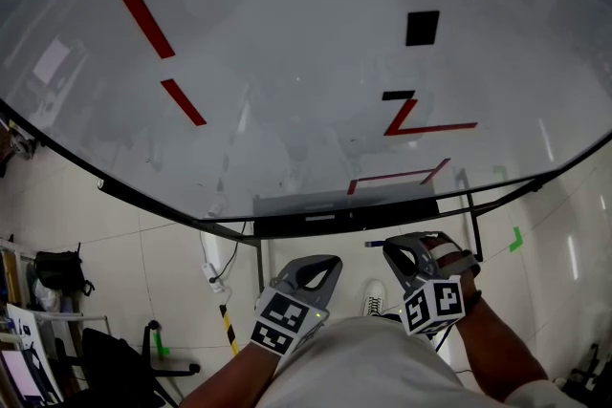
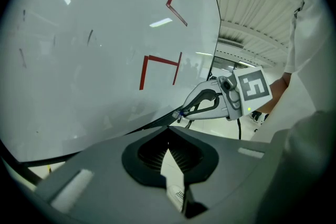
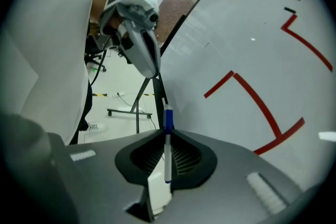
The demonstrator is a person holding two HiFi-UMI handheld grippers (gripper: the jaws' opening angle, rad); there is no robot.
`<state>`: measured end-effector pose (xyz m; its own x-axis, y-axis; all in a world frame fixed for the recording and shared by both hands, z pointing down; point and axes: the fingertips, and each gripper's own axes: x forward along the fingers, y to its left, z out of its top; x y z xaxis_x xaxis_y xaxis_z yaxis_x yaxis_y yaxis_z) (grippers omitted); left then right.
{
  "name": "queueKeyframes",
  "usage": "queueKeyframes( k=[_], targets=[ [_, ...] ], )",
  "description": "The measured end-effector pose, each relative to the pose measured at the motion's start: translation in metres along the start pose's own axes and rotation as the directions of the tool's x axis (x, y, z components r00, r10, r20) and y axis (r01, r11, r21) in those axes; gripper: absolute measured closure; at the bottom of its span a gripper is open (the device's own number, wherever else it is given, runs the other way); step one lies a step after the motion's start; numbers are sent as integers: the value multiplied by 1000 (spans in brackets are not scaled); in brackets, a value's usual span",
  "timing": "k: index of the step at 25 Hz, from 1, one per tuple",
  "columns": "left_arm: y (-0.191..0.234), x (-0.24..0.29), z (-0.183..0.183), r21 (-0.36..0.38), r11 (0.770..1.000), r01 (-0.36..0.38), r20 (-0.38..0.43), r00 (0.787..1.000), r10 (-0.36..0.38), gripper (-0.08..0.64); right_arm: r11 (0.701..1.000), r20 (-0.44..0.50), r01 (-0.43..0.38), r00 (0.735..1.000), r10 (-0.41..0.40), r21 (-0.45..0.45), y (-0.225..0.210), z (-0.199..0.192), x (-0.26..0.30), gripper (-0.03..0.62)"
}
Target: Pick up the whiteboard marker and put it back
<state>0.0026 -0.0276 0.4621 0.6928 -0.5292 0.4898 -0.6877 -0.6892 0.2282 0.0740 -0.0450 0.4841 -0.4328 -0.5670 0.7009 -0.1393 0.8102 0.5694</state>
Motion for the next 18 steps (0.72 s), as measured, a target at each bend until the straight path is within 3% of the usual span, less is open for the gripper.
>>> queueKeyframes(
  k=[4,18],
  targets=[
    [-1,0,-1,-2,1000,3,-1,1000,-3,543,991,-55,-9,998,1,-136,6,-3,7,555],
    [-1,0,-2,-8,1000,2,-2,1000,-2,544,980,-120,-17,993,-7,-196,4,-18,35,555]
  ],
)
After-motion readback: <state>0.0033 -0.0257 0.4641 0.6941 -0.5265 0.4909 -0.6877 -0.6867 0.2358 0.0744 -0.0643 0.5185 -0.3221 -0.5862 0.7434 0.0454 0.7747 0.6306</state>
